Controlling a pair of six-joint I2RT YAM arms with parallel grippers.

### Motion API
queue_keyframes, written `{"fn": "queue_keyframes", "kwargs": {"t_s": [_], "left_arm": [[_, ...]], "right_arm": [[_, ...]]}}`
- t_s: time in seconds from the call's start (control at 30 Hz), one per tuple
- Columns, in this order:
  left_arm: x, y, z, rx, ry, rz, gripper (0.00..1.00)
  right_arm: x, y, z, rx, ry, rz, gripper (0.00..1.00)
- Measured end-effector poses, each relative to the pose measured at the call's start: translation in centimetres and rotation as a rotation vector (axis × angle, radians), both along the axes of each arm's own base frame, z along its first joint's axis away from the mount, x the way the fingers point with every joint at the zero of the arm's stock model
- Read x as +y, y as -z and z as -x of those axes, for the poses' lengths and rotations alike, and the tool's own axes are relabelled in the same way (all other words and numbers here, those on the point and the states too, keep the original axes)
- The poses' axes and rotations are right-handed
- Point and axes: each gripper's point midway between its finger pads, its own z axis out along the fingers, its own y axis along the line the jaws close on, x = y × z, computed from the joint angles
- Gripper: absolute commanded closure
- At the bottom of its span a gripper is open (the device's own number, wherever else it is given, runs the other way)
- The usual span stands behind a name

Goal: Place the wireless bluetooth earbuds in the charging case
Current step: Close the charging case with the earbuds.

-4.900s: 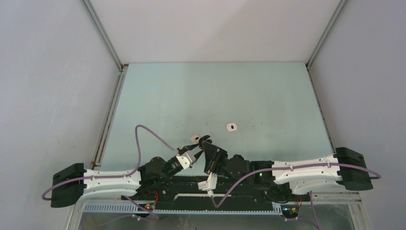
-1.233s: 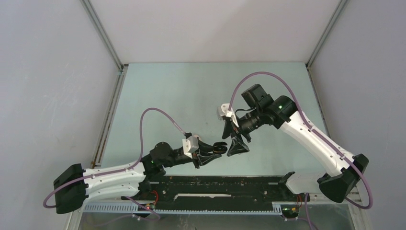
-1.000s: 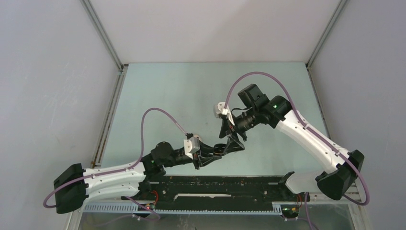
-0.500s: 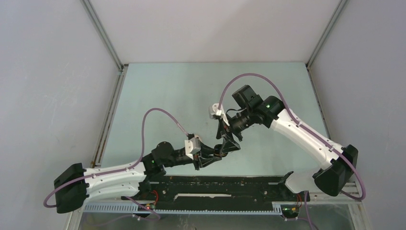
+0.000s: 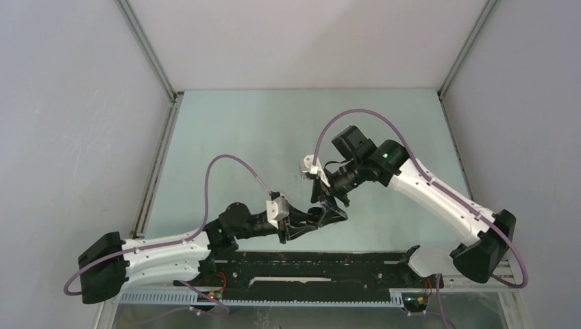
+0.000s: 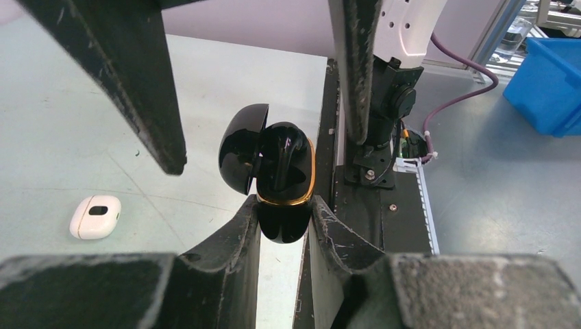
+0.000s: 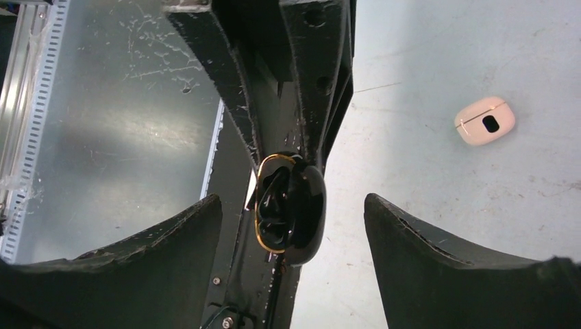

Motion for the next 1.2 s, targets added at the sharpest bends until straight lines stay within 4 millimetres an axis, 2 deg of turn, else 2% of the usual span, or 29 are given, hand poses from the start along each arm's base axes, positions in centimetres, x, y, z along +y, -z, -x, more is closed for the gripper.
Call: {"fn": "queue_keyframes", "kwargs": {"t_s": [0.23,0.57,1.2], "left_arm": [[-0.3,0.7,0.1,0.010,0.012,-0.022,1.00],[-0.5,0.8,0.4,0.016,0.030,-0.035,1.00],[-0.8,1.3,0.8,0.025,0.058,-0.056,1.00]], "right_arm": [[-1.1,-0.2,0.4,-0.041,-0.003,0.015,0.24],[-1.7,0.2,-0.7,-0.075,0.021,0.038,0.26],[-1.7,1.1,-1.4,-0.088,0.032,0.073,0.29]]}}
